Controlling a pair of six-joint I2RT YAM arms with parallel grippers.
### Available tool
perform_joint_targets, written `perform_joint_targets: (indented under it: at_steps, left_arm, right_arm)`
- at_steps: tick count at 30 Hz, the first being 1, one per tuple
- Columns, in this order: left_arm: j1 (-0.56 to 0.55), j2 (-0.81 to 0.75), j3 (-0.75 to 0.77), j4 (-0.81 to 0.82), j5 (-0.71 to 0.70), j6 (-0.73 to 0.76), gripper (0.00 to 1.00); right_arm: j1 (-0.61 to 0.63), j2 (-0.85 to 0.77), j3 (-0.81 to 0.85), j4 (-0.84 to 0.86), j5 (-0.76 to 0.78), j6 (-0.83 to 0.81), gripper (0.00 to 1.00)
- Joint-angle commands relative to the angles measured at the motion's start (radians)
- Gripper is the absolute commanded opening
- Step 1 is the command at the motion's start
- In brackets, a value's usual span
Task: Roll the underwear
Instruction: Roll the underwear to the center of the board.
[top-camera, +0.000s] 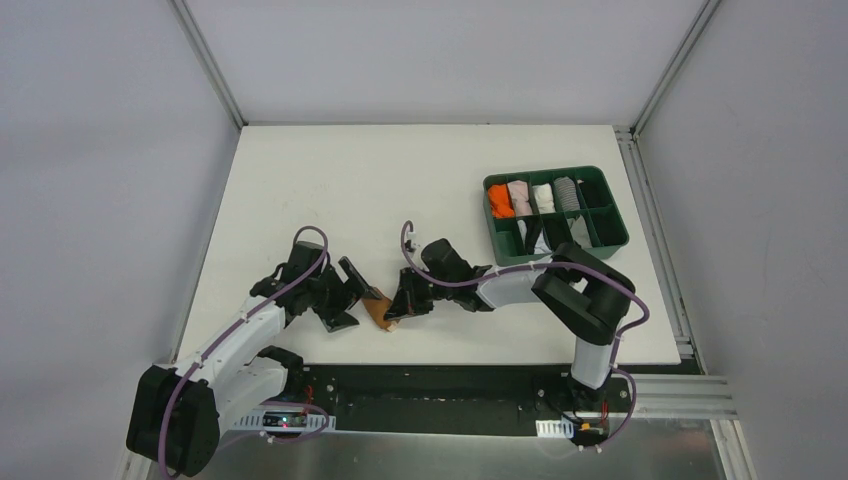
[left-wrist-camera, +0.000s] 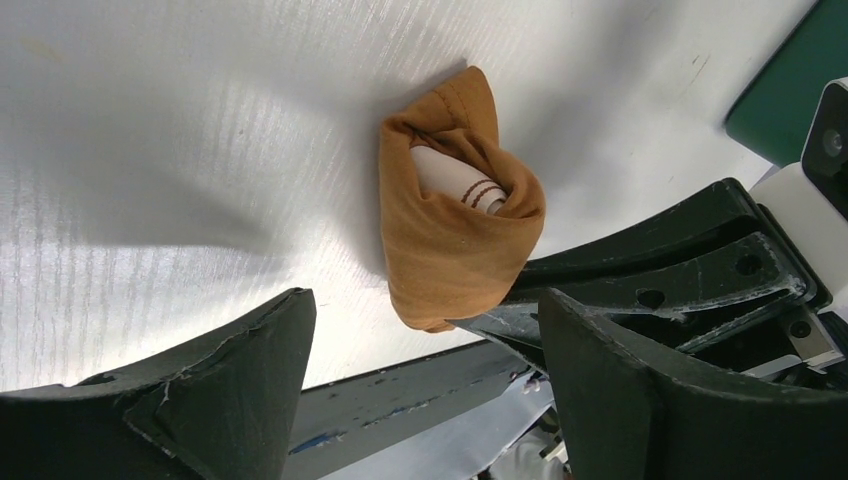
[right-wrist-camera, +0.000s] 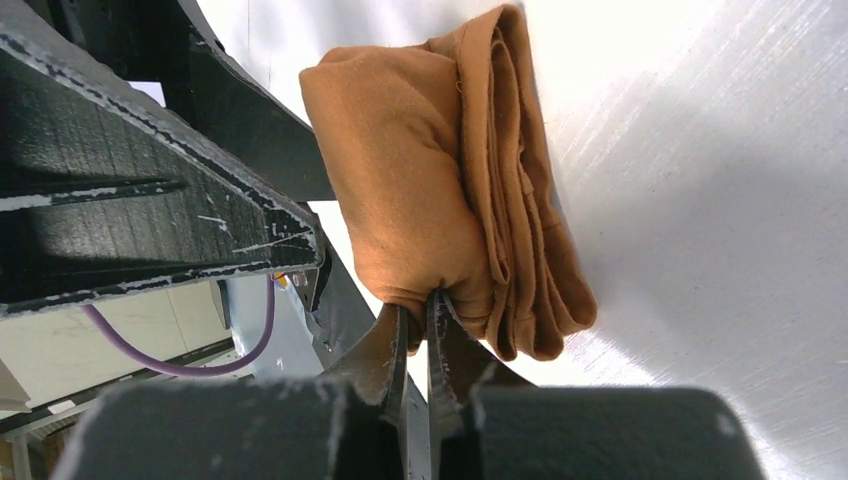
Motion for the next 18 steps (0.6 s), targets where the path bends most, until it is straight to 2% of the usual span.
perform_joint_targets:
  at_steps: [1, 6, 12, 15, 16, 18]
  left_arm:
    - [0.002, 0.008, -0.011, 0.038, -0.025, 0.015, 0.83]
    - [0.001, 0.051, -0.022, 0.107, -0.028, 0.006, 0.76]
    - [0.001, 0.166, -0.007, 0.163, -0.024, 0.008, 0.6]
    - [0.0, 0.22, 0.003, 0.163, -0.03, 0.012, 0.48]
    - [0.001, 0.237, 0.005, 0.162, -0.028, 0.012, 0.4]
    - [0.0, 0.269, 0.011, 0.15, -0.022, 0.006, 0.25]
  right_arm:
    - [-0.01, 0.032, -0.031, -0.026, -0.025, 0.016, 0.0]
    - [-0.04, 0.041, -0.057, 0.043, -0.077, 0.069, 0.0]
    - [-0.083, 0.075, -0.071, 0.127, -0.176, 0.141, 0.0]
    - [-0.09, 0.071, -0.062, 0.099, -0.181, 0.138, 0.0]
    - [-0.088, 0.064, -0.055, 0.08, -0.176, 0.126, 0.02]
    - [-0.087, 0.03, -0.045, -0.005, -0.151, 0.096, 0.2]
